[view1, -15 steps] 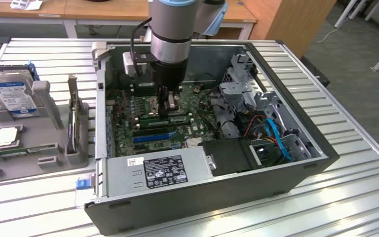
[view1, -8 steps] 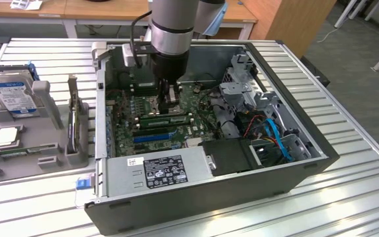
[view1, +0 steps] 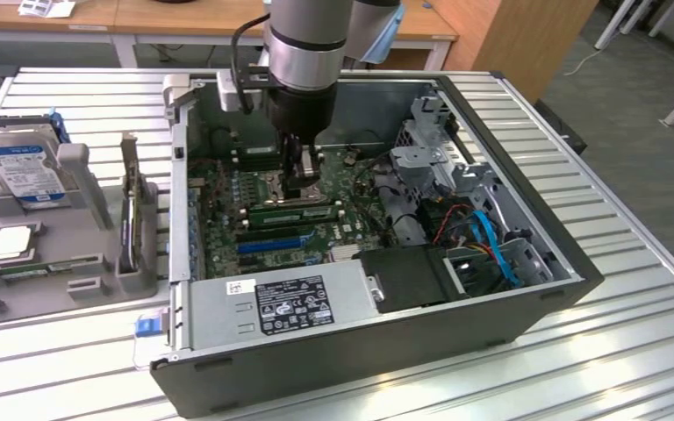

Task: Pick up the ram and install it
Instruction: 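Insert the ram into the slot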

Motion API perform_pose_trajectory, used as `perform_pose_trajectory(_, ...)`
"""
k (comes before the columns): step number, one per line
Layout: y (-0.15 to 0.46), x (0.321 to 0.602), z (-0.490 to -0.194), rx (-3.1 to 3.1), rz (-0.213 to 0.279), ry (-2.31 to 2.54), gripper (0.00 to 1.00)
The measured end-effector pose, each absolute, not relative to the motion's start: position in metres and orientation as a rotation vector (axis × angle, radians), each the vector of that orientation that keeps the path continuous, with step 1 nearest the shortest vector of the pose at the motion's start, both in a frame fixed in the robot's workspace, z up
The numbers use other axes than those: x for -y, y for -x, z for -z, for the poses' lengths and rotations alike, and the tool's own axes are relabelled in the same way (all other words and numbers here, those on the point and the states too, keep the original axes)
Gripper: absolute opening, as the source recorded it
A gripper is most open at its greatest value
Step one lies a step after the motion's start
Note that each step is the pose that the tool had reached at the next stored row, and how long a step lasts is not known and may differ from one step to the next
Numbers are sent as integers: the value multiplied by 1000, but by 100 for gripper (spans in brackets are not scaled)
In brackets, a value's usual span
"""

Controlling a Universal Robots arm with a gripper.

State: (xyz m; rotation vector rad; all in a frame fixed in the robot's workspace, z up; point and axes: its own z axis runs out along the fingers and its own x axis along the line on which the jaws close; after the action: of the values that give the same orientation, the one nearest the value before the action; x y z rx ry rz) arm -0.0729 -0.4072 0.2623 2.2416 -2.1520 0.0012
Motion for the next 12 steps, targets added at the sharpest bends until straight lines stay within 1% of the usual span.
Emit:
perform_pose_trajectory(7,73,407,-263,2152,-1,-2241,20)
perform_pose_trajectory(12,73,407,-283,2152,-1,-2241,20)
